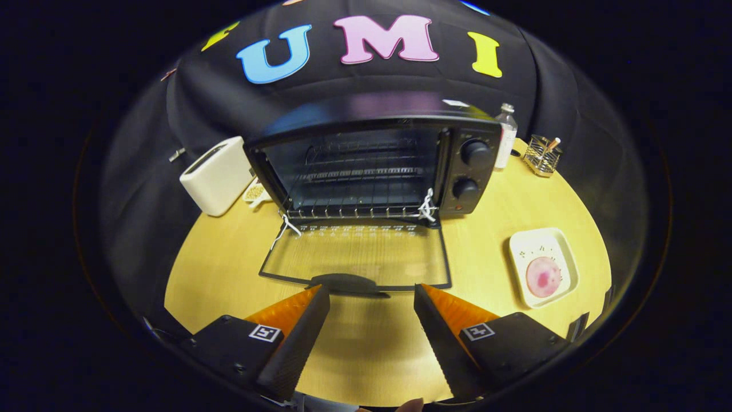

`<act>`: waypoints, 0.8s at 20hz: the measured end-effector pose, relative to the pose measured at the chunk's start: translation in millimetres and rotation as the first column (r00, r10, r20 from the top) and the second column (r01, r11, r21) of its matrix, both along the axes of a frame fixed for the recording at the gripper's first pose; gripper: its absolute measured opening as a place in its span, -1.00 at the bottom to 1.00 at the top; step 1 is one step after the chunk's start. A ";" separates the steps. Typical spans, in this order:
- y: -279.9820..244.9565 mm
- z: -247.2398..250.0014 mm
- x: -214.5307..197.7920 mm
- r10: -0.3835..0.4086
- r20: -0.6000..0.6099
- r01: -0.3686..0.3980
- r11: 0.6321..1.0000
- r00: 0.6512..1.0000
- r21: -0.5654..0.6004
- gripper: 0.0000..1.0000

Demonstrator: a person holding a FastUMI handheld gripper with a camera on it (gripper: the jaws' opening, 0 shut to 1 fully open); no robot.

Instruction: Open the toaster oven, put the food inside, and close the toaster oven door.

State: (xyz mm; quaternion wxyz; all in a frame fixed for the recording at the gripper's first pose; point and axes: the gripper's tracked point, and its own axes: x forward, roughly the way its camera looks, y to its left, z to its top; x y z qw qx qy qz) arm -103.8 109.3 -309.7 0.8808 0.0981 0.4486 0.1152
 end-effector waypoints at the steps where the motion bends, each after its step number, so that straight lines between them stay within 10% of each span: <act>1: -18.8 1.5 2.3 0.009 -0.002 -0.009 1.000 1.000 -0.007 0.97; 16: -276.0 -71.8 33.1 0.016 -0.321 -0.027 0.999 0.947 -0.031 0.97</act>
